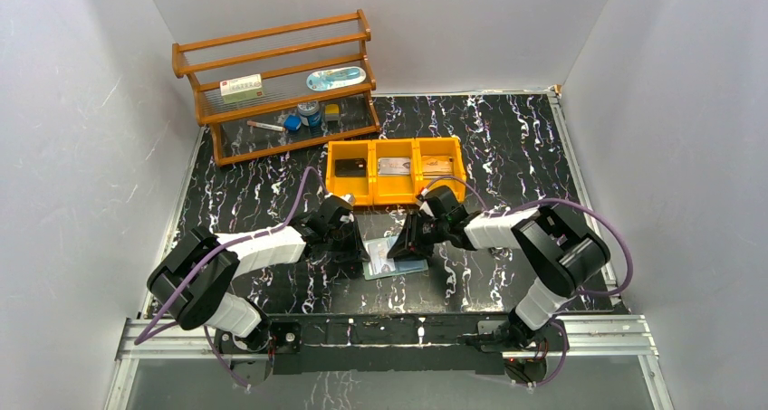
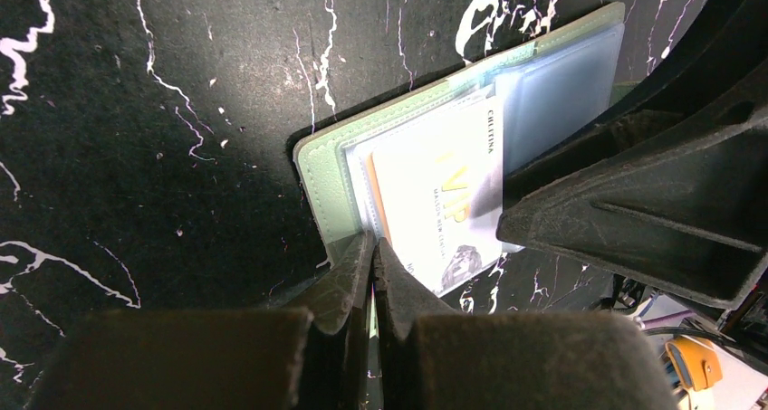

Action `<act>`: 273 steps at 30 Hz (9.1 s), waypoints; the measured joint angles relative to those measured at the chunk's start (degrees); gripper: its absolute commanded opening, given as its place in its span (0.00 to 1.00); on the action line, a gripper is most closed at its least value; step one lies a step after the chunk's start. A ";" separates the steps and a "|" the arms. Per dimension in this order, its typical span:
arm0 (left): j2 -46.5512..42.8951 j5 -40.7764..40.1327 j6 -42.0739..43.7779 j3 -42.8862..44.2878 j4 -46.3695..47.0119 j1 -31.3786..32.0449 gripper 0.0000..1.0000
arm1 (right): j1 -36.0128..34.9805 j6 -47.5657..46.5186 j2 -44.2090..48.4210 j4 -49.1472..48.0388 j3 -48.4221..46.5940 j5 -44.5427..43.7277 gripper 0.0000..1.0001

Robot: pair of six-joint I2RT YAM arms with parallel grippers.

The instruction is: Take the credit cards out of the card holder

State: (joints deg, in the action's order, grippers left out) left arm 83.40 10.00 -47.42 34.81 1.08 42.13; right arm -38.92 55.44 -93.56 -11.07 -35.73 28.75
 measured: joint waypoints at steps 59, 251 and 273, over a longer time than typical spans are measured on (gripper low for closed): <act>4.63 6.34 4.39 10.23 -2.10 1.81 0.29 | 7.08 -3.98 8.55 3.50 6.69 1.88 0.00; -40.04 -28.92 -11.67 1.09 -38.95 -5.92 0.91 | -27.32 0.59 -19.23 49.13 -43.89 -51.71 0.65; -34.51 -23.26 -8.37 0.98 -32.11 -5.97 0.91 | -18.64 -1.16 3.19 24.04 -17.79 -30.91 0.60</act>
State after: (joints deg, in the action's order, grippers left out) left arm 48.88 -13.26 -55.79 35.79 -31.03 36.16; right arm -57.56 54.28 -90.37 12.97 -53.52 -2.15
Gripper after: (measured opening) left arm 0.915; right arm 0.552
